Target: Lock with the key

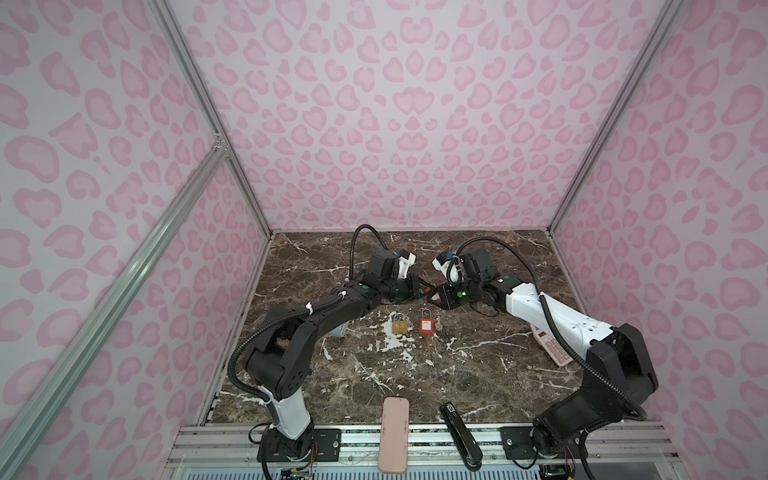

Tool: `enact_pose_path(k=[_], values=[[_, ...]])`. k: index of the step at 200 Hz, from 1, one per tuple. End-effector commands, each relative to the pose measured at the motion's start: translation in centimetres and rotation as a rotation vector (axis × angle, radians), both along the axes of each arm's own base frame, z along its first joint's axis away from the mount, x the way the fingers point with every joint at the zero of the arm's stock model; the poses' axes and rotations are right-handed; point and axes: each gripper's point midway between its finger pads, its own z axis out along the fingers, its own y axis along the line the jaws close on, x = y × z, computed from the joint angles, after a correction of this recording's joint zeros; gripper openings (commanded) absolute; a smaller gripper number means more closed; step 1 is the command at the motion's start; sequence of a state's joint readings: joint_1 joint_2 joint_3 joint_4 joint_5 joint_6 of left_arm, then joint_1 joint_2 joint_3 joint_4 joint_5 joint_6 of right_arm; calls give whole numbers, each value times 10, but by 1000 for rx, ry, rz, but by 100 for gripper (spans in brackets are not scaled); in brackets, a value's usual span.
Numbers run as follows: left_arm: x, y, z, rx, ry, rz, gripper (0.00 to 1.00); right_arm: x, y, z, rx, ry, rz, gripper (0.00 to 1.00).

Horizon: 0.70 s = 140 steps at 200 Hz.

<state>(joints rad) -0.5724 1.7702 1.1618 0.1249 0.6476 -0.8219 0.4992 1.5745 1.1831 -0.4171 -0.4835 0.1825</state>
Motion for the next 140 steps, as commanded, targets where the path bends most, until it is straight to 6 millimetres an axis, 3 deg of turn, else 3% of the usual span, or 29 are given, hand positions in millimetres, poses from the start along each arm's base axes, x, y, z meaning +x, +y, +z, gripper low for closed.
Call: enact_pose_path(k=[1, 26, 62, 110, 140], values=[[0, -1, 9, -13, -34, -9, 9, 4, 6, 13, 40, -40, 11, 50], [1, -1, 16, -28, -43, -1, 8, 5, -1, 19, 37, -61, -6, 61], [6, -3, 28, -88, -59, 17, 8, 15, -17, 44, 143, -126, -81, 67], [14, 0, 54, -201, -90, 87, 9, 35, -51, 88, 532, -147, -287, 70], [18, 7, 76, -257, -133, 136, 9, 39, -54, 94, 704, -65, -328, 72]])
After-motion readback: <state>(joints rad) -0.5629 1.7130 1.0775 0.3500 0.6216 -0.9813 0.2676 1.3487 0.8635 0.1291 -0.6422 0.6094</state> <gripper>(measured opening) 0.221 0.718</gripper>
